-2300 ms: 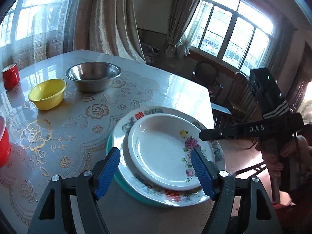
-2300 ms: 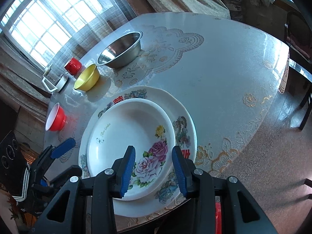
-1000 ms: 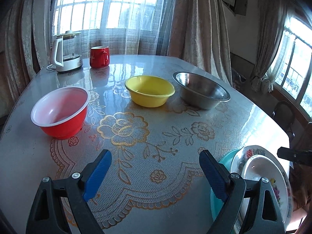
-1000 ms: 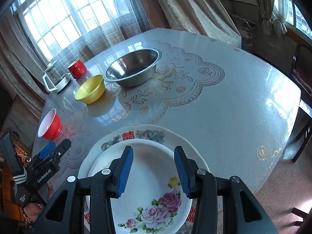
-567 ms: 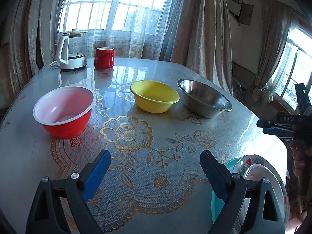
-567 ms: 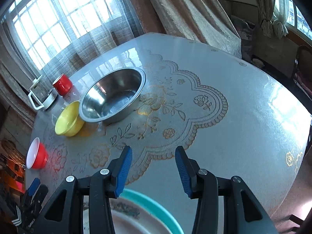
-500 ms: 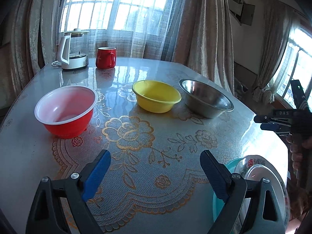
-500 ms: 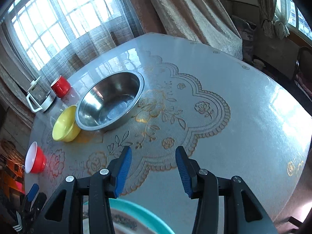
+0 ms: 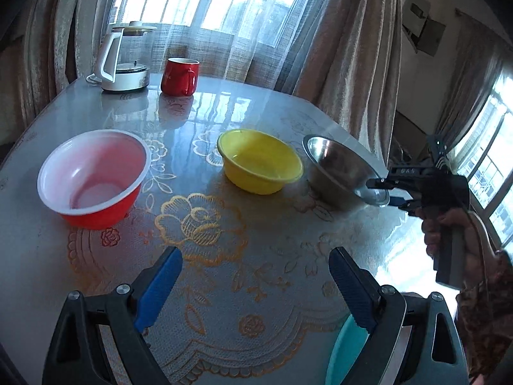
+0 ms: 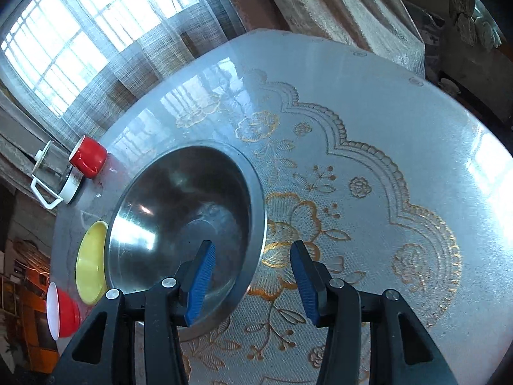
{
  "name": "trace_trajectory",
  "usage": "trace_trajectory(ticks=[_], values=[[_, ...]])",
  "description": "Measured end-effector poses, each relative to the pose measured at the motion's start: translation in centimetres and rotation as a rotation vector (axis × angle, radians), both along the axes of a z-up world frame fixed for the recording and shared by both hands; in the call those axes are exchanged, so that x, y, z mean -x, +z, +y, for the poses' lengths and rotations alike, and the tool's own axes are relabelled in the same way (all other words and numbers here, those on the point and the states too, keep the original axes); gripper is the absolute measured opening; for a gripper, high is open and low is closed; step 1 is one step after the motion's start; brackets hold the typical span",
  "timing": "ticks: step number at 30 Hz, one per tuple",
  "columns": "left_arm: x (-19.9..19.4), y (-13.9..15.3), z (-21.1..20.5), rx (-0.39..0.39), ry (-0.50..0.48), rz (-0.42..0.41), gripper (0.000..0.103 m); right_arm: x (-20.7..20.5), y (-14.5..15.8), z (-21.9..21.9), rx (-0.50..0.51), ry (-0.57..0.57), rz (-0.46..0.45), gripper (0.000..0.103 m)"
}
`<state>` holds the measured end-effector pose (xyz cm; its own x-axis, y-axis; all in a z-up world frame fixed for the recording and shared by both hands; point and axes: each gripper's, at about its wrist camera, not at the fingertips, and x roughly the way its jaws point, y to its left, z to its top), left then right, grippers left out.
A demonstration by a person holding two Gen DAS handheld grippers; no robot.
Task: Organize plates and bowls
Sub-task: 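Move both grippers away from the plates to the steel bowl rim, then close the right gripper on the steel bowl rim while the left gripper grasps it too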
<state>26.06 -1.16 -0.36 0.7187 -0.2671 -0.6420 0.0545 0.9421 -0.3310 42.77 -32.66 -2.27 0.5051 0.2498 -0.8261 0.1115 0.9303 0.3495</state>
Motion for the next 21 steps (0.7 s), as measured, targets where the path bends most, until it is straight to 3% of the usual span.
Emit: trace_trajectory(ticks=[1, 5, 14, 21], values=[[-0.7, 0.3, -0.3, -0.002, -0.004, 0.004, 0.093, -0.4, -0.5, 0.2, -0.010, 0.006, 0.010, 0.049], [-3.2, 1.2, -1.8, -0.044, -0.023, 0.029, 0.093, -0.7, -1.7, 0.8, -0.031, 0.036, 0.022, 0.025], [-7.3, 1.2, -7.1, -0.114, -0.140, 0.073, 0.093, 1.6, -2.1, -0.5, -0.052, 0.082, 0.006, 0.022], [-10.9, 0.9, -10.7, -0.096, -0.182, 0.147, 0.093, 3.4, -2.4, -2.0, -0.068, 0.088, 0.004, 0.022]])
